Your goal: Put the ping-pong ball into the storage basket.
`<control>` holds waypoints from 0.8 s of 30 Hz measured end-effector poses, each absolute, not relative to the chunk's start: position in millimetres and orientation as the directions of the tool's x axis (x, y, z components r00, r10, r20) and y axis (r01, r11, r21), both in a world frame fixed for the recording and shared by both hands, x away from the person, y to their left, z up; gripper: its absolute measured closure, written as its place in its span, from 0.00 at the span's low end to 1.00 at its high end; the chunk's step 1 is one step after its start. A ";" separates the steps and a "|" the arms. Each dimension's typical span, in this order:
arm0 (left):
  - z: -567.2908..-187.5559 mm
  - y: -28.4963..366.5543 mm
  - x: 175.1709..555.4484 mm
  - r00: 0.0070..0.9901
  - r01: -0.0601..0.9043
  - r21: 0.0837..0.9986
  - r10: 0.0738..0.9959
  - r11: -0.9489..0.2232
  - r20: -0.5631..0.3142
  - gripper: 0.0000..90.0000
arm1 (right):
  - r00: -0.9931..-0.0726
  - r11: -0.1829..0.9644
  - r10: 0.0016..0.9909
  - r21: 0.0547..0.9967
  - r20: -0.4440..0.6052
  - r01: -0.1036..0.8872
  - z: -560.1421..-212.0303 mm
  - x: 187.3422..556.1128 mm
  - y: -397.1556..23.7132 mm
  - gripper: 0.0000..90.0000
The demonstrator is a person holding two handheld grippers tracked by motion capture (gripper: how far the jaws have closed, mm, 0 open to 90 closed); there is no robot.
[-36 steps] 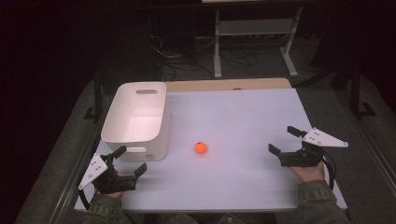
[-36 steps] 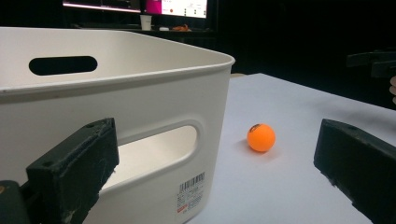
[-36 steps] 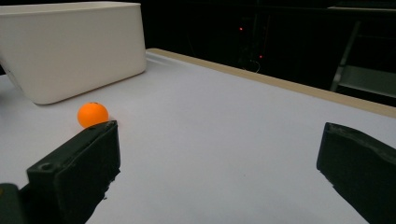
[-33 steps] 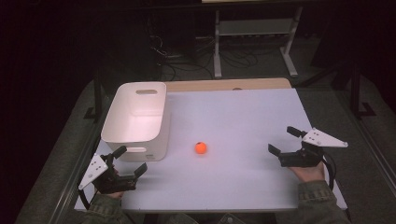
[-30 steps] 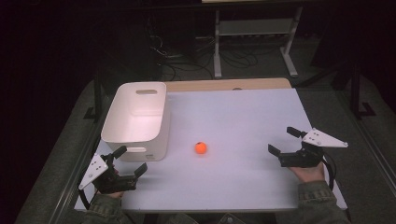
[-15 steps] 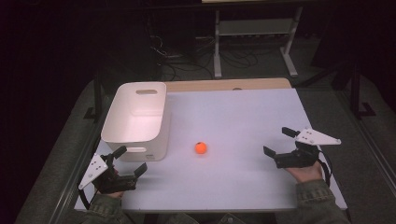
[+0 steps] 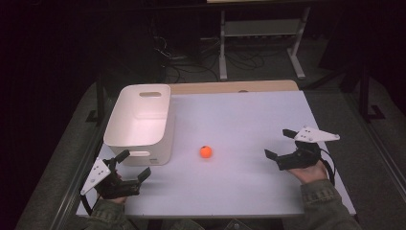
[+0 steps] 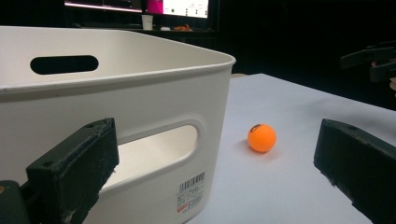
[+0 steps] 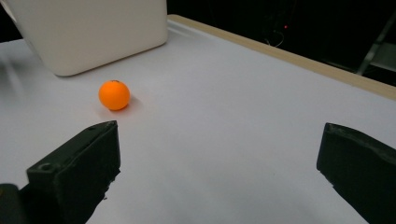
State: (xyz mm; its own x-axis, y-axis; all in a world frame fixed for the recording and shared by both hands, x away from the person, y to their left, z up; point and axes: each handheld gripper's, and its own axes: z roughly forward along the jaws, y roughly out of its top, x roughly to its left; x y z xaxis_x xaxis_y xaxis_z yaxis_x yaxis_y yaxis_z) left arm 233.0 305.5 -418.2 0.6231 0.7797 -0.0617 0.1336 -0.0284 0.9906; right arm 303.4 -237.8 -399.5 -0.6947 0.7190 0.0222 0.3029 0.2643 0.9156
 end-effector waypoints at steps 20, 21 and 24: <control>-418.1 305.3 232.8 0.623 0.132 0.991 0.780 -0.031 -0.059 0.00 | -0.741 0.331 0.672 0.889 0.014 0.317 -385.2 317.1 -221.3 0.00; -418.1 305.4 232.9 0.623 0.132 0.991 0.780 -0.031 -0.059 0.00 | -0.741 0.332 0.671 0.887 0.016 0.320 -384.9 317.6 -221.0 0.00; -418.1 305.4 232.9 0.623 0.132 0.991 0.780 -0.032 -0.058 0.00 | -0.745 0.338 0.667 0.882 0.021 0.328 -384.2 319.4 -219.9 0.00</control>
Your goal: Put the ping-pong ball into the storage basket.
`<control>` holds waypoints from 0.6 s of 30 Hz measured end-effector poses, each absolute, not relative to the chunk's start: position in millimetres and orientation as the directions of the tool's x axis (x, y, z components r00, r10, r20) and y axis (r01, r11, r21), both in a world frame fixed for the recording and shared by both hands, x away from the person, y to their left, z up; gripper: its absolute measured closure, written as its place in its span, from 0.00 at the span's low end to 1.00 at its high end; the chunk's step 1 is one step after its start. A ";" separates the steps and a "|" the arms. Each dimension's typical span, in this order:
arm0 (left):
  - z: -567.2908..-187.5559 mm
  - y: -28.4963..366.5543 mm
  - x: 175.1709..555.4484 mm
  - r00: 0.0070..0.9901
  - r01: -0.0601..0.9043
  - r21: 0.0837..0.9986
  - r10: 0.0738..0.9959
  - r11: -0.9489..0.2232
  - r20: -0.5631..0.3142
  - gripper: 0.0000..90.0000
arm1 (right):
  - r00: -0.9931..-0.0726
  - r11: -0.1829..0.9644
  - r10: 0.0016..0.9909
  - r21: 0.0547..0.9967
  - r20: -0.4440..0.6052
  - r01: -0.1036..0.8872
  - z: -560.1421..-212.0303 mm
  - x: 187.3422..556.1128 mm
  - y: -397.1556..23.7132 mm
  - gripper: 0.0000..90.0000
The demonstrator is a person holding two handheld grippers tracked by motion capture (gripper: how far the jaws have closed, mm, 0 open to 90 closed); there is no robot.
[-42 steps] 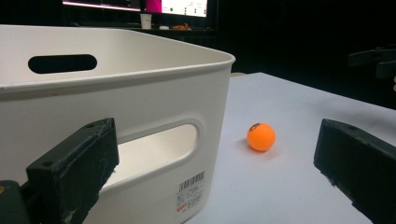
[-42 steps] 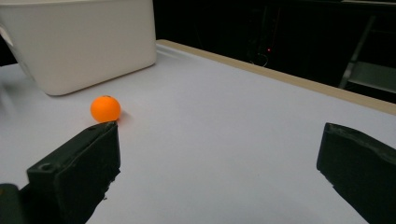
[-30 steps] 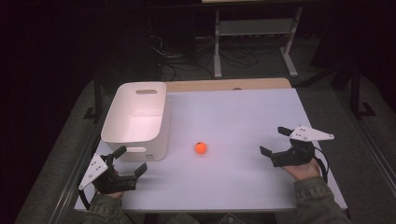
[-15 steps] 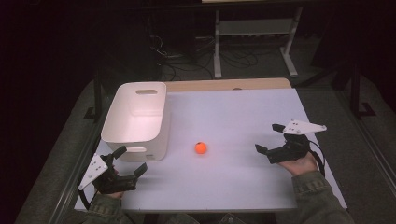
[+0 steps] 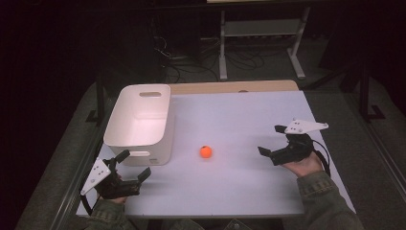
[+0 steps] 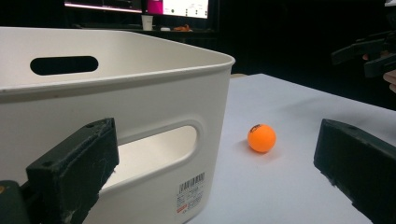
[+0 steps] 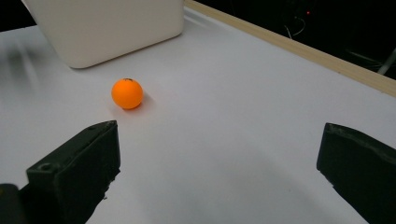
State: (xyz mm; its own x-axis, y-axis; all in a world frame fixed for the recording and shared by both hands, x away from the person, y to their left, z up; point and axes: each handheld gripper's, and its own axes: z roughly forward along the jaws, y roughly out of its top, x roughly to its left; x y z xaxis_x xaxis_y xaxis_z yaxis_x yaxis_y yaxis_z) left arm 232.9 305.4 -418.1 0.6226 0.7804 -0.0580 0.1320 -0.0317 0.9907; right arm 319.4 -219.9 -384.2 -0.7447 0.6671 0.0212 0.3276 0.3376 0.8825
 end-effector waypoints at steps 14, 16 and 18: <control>-417.9 305.4 232.7 0.620 0.130 0.991 0.783 -0.028 -0.059 0.00 | -0.781 0.396 0.625 0.858 0.009 0.327 -375.9 331.8 -204.1 0.00; -417.8 305.5 232.8 0.619 0.130 0.991 0.783 -0.027 -0.060 0.00 | -0.785 0.406 0.619 0.852 0.009 0.330 -374.4 334.8 -199.9 0.00; -417.8 305.7 232.8 0.619 0.130 0.991 0.783 -0.025 -0.061 0.00 | -0.785 0.406 0.619 0.850 0.016 0.337 -374.3 335.8 -198.7 0.00</control>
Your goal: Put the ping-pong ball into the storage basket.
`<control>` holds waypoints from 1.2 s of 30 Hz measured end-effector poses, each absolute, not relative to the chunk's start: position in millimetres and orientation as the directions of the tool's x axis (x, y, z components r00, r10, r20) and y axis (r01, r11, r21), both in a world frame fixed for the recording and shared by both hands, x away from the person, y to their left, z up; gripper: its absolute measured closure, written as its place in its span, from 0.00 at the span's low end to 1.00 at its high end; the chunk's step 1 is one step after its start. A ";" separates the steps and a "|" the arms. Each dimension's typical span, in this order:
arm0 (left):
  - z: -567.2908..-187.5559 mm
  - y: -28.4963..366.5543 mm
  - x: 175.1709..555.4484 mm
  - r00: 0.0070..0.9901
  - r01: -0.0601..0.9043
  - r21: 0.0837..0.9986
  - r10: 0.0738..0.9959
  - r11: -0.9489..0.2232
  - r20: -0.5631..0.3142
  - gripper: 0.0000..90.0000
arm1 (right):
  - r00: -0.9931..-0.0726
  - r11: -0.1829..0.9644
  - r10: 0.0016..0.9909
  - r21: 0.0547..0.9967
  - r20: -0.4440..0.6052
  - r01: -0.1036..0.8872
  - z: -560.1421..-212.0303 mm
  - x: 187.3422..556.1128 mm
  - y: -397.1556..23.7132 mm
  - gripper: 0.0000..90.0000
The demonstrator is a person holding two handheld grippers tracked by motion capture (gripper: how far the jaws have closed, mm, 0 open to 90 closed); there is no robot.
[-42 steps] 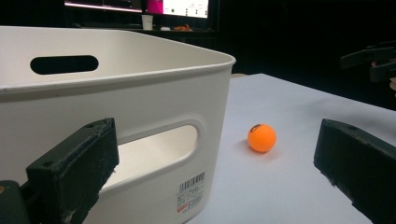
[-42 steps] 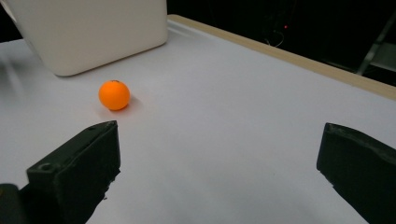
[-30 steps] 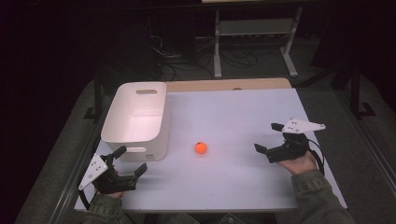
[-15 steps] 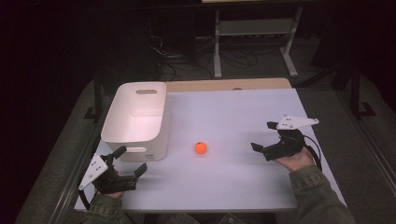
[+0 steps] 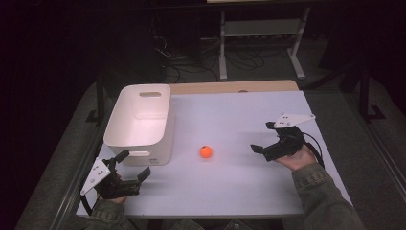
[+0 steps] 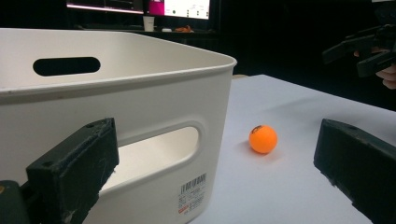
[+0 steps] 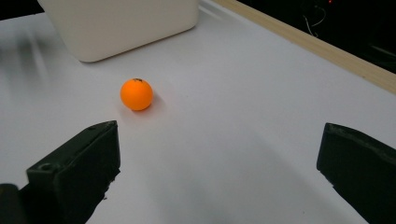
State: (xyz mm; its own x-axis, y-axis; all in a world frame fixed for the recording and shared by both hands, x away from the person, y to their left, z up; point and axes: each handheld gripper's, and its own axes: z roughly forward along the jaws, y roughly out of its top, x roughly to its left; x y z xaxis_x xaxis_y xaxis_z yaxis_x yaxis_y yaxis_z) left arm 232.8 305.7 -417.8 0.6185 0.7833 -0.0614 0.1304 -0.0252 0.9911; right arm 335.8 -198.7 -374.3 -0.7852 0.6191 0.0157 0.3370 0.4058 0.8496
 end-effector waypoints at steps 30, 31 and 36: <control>-417.7 306.0 232.4 0.618 0.129 0.991 0.784 -0.025 -0.060 0.00 | -0.830 0.470 0.558 0.820 0.009 0.326 -366.9 354.8 -168.5 0.00; -417.7 305.9 232.4 0.618 0.128 0.991 0.784 -0.025 -0.060 0.00 | -0.832 0.474 0.555 0.818 0.008 0.325 -366.6 355.5 -166.9 0.00; -417.7 305.8 232.2 0.619 0.129 0.991 0.783 -0.025 -0.061 0.00 | -0.837 0.491 0.547 0.811 -0.001 0.319 -365.4 358.5 -159.7 0.00</control>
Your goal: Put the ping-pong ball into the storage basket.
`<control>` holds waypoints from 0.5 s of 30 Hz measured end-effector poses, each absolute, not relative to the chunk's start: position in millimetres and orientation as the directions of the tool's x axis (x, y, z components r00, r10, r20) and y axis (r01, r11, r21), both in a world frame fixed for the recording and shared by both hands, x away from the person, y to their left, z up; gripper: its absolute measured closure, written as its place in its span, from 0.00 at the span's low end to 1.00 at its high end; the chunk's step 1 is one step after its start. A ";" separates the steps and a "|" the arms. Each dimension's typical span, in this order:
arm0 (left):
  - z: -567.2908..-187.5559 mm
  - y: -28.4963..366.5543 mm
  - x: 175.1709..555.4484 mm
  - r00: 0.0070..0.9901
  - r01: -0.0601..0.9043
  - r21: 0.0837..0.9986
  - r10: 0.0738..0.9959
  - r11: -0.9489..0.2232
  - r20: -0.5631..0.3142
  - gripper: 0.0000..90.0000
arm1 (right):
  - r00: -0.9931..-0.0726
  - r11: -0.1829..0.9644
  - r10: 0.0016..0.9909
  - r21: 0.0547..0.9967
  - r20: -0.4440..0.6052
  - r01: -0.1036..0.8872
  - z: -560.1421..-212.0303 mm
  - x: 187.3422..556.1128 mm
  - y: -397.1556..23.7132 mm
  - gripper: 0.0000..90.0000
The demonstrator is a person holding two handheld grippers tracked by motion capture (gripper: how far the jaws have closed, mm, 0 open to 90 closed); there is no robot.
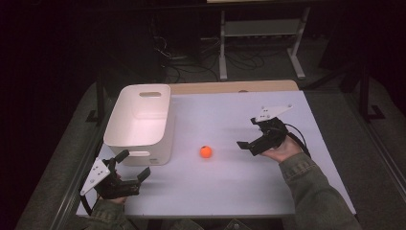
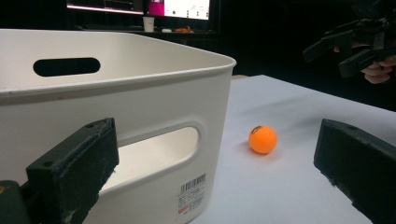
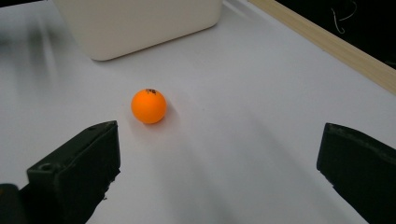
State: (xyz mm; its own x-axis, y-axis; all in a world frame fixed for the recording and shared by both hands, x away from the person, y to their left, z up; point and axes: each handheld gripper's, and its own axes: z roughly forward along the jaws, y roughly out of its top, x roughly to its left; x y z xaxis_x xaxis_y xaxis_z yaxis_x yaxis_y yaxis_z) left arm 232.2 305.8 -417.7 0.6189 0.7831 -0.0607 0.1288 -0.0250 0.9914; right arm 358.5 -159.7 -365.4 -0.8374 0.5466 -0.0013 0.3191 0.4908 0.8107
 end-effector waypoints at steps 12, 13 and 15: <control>-417.5 306.3 232.2 0.619 0.128 0.992 0.783 -0.025 -0.060 0.00 | -0.855 0.522 0.519 0.788 0.012 0.327 -362.0 369.5 -146.4 0.00; -417.6 306.3 232.2 0.619 0.128 0.991 0.783 -0.024 -0.061 0.00 | -0.856 0.525 0.517 0.785 0.012 0.329 -361.8 370.2 -145.0 0.00; -417.6 306.4 232.2 0.620 0.128 0.991 0.782 -0.025 -0.061 0.00 | -0.858 0.536 0.513 0.777 0.012 0.331 -361.7 372.1 -142.5 0.00</control>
